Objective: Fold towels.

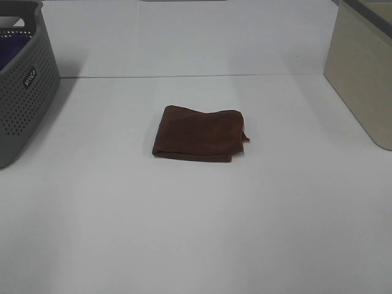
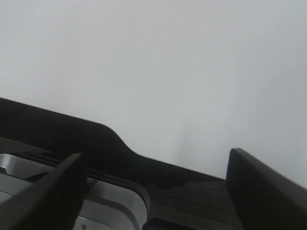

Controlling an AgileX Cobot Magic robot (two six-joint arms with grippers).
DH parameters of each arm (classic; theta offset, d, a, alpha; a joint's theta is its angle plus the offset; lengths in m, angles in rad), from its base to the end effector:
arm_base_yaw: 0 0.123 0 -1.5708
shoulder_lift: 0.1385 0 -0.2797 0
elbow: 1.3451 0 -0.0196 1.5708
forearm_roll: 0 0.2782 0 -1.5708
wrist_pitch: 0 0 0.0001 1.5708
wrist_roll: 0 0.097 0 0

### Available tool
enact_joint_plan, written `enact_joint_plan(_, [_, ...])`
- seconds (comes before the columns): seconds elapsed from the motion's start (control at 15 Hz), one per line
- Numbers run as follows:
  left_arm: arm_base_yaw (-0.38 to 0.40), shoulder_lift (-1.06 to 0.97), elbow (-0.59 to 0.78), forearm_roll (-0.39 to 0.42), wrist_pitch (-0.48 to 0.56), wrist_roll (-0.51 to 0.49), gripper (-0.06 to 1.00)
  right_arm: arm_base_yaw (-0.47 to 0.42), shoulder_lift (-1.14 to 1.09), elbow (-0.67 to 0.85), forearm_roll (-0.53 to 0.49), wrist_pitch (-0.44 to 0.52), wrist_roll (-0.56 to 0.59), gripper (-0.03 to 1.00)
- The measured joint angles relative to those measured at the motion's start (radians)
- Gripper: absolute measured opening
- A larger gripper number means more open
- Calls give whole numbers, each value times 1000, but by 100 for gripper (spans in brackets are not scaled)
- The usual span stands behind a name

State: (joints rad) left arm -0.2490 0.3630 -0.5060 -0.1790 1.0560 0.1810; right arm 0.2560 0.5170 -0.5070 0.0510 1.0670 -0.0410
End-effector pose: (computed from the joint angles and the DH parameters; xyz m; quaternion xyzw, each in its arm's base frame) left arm 0.0801 -0.0359 0.2700 0.1855 0.9090 -0.1008 0.3593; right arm 0.1027 0.0314 0.2535 -0.1364 0.9480 0.0555 0.2820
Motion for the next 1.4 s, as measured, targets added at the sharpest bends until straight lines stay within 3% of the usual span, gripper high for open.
enact_joint_plan(0.47, [0,0,0,0,0,0,69,0,0,0,0,0,0,76])
enact_joint_plan(0.6, [2,0,0,-1,0,0,69,-71,-1,0,16,0,0,76])
enact_joint_plan(1.07, [240,-183,0,-2,0,0,69,-240,-265,0,19,-4,0,76])
enact_joint_plan(1.4, [252,-367,0,-1,1,0,69,-244,-514,3,34,-4,0,76])
